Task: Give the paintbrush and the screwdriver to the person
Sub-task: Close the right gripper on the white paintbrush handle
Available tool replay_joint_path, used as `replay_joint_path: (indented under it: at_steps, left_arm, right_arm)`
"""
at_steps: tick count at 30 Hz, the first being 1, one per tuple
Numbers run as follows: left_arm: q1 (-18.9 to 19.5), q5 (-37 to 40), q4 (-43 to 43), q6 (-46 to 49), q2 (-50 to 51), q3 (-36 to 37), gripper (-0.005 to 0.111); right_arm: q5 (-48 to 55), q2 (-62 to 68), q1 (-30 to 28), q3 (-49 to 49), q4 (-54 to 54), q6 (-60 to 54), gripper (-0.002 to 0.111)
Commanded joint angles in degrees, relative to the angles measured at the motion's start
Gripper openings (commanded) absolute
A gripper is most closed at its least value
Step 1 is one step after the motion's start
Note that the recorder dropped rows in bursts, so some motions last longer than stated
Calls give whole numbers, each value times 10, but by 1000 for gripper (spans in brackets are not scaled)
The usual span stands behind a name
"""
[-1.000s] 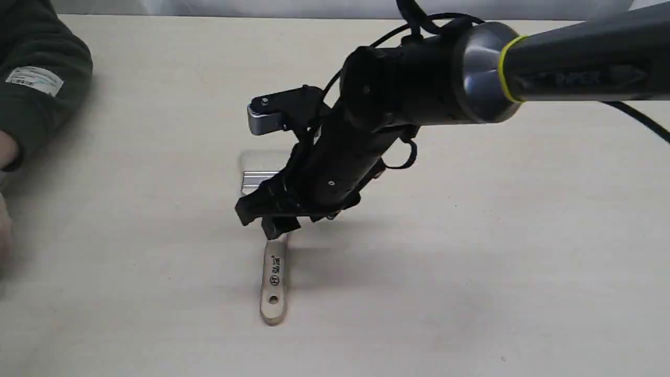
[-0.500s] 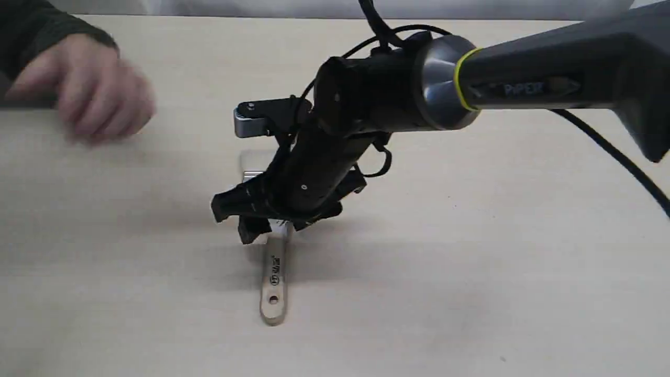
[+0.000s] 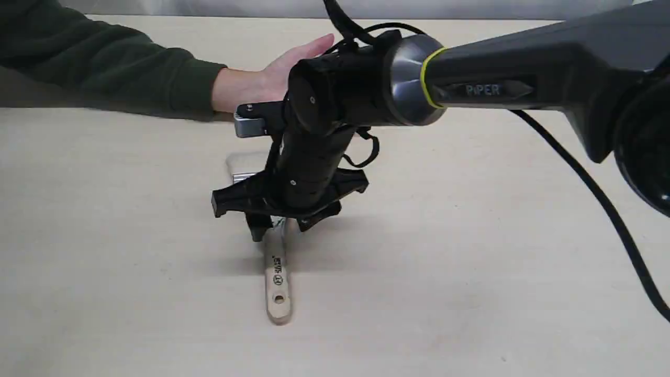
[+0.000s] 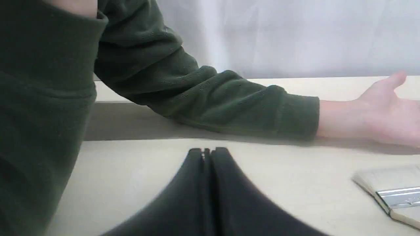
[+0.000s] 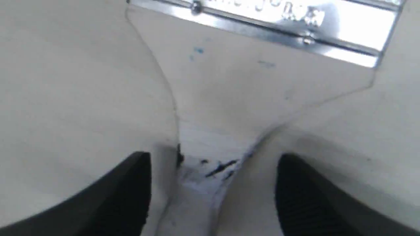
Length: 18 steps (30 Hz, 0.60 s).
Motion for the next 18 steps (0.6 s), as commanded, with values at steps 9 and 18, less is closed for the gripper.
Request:
replay_joint_path:
  at_steps: [9, 18]
  left_arm:
    - [-1, -2, -2, -1, -1, 1, 0]
    - [-1, -2, -2, -1, -1, 1, 0]
  right_arm:
    - [33, 20, 19, 8, -41, -7, 49]
    - [69, 34, 26, 8, -71, -13, 49]
